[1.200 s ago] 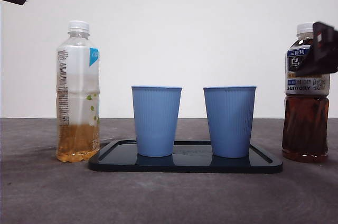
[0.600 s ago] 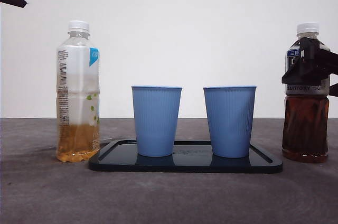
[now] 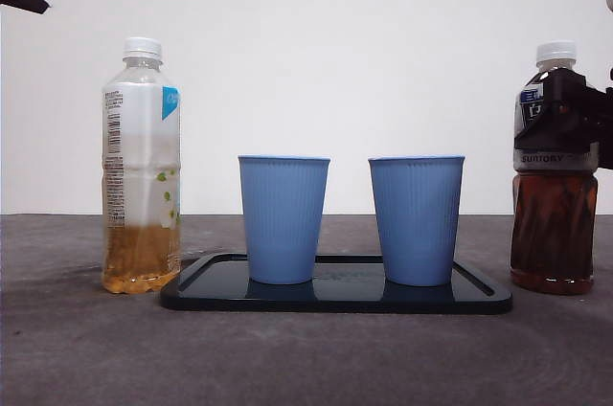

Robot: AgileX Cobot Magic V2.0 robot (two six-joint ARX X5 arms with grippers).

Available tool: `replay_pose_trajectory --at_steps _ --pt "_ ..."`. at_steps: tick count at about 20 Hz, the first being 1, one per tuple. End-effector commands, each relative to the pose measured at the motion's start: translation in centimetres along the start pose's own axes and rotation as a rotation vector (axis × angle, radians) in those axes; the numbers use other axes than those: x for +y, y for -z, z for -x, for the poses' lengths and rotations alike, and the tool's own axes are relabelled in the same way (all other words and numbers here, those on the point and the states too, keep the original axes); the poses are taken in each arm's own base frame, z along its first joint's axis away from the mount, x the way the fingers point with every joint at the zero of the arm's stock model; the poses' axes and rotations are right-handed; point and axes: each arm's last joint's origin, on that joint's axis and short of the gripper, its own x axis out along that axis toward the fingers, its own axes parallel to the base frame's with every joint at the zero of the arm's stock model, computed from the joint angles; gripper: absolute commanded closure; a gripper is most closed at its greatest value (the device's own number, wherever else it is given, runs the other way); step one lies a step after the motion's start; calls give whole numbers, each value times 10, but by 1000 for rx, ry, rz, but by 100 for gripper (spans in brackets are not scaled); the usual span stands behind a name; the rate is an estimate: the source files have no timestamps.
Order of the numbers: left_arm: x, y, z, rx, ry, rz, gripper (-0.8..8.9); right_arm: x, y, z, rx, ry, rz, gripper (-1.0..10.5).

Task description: Pour the drink into the cup

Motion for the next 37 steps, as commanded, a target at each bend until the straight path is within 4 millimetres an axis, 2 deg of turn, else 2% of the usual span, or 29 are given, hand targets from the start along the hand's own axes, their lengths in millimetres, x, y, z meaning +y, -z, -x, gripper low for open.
replay_pose_trajectory --at_steps 1,6,14,19,25,30,37 --pt "-2 -6 2 -21 8 -30 314 2 -5 -5 -3 -43 -16 745" --pt "-2 -5 2 -8 6 -36 314 5 -17 -9 55 -75 -22 744" --pt "-1 0 2 38 2 -57 314 24 -64 -9 333 18 87 744" --pt "-1 0 2 38 2 -65 314 46 -90 -4 506 12 179 744" --pt "-1 2 0 66 0 -54 314 87 -115 8 683 38 430 744" --pt "0 2 -3 80 -1 -49 314 109 -122 4 807 137 638 744" --pt "1 2 -3 81 -1 -49 314 122 -105 -24 979 230 860 744"
